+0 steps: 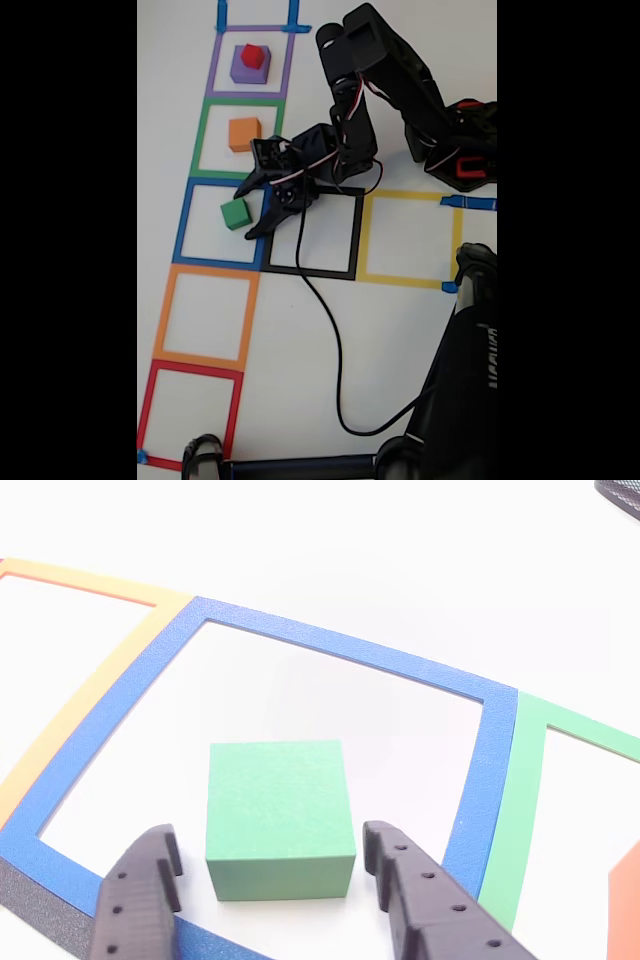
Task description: Tower of hanoi
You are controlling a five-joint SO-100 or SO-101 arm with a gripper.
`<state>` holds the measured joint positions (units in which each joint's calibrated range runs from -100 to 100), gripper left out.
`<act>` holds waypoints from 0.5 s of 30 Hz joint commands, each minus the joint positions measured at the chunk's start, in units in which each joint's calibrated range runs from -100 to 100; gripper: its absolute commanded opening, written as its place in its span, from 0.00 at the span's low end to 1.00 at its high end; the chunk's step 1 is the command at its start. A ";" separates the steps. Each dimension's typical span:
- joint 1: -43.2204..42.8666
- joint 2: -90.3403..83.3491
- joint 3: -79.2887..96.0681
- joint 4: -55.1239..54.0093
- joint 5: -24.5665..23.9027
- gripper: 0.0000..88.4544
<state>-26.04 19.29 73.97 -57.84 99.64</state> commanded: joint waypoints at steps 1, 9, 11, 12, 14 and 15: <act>-1.00 -0.20 -0.88 -0.30 0.36 0.14; -1.48 -0.20 -0.97 -0.30 0.36 0.07; -1.48 -0.36 -0.97 -0.30 0.36 0.07; -1.48 -0.52 -0.97 -0.22 0.36 0.07; -1.48 -1.57 -0.97 0.35 0.36 0.07; -1.48 -2.46 -0.88 0.92 0.36 0.07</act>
<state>-26.62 19.29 73.97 -57.84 99.64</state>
